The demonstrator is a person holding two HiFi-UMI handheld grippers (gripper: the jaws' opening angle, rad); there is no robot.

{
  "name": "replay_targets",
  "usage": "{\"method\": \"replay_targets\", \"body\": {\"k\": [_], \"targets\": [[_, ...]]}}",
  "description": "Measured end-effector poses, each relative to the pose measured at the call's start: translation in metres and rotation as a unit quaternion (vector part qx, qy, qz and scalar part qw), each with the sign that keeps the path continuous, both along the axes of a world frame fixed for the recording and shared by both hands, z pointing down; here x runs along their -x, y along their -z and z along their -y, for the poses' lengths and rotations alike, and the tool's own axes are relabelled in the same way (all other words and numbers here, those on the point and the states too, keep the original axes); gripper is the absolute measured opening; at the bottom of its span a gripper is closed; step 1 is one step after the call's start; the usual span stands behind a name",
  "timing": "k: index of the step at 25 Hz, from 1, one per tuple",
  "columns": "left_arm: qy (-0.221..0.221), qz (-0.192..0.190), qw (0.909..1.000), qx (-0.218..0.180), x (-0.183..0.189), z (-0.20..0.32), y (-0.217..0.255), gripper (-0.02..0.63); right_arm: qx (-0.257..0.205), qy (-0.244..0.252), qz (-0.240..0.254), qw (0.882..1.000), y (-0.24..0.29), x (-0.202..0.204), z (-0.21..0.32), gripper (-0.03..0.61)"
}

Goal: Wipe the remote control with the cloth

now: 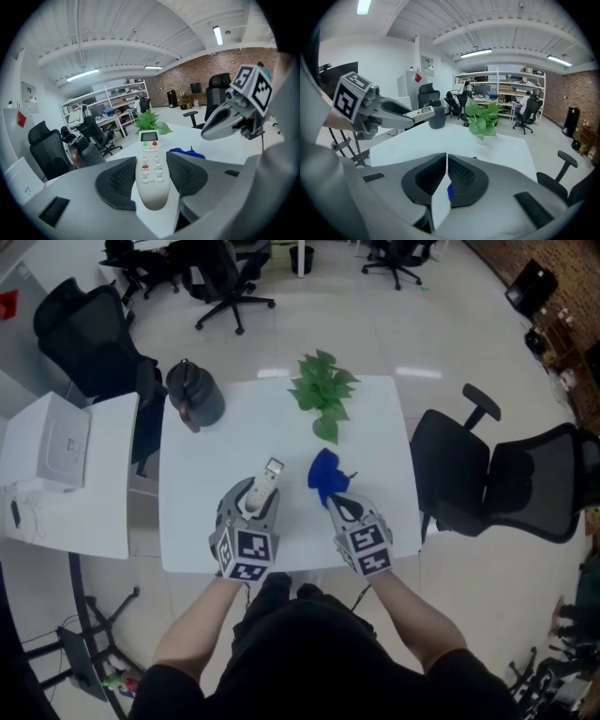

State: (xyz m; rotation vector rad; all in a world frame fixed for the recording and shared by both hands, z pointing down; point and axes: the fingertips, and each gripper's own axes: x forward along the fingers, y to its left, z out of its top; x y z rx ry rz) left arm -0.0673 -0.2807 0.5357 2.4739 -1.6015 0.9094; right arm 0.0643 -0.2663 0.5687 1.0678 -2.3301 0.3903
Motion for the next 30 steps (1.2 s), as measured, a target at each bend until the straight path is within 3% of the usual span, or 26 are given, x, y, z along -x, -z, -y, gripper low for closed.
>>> {"method": "replay_targets", "body": {"k": [4, 7, 14, 21, 25, 26, 28, 30], "targets": [[0.003, 0.004, 0.9999, -0.012, -0.017, -0.038, 0.020, 0.202, 0.003, 0.030, -0.027, 0.999, -0.024, -0.007, 0.009, 0.061], [0.006, 0.013, 0.9998, -0.017, -0.023, -0.059, 0.027, 0.202, 0.014, 0.035, -0.052, 0.998, -0.048, -0.010, 0.021, 0.171], [0.016, 0.024, 0.9993, -0.021, -0.023, -0.078, 0.031, 0.202, 0.062, 0.046, -0.111, 0.991, -0.110, -0.003, 0.049, 0.297], [0.023, 0.028, 0.9991, -0.023, -0.014, -0.073, 0.035, 0.202, 0.106, 0.038, -0.157, 0.981, -0.159, -0.004, 0.071, 0.301], [0.024, 0.028, 0.9991, -0.024, -0.008, -0.071, 0.037, 0.202, 0.136, 0.032, -0.129, 0.982, -0.163, -0.001, 0.075, 0.300], [0.023, 0.028, 0.9990, -0.024, -0.007, -0.071, 0.037, 0.202, 0.138, 0.029, -0.124, 0.982, -0.162, -0.001, 0.076, 0.287], [0.021, 0.030, 0.9991, -0.023, -0.004, -0.072, 0.037, 0.202, 0.143, 0.024, -0.119, 0.982, -0.160, -0.002, 0.074, 0.186], [0.018, 0.031, 0.9991, -0.023, -0.001, -0.074, 0.037, 0.202, 0.149, 0.021, -0.115, 0.982, -0.158, -0.002, 0.070, 0.148]]}}
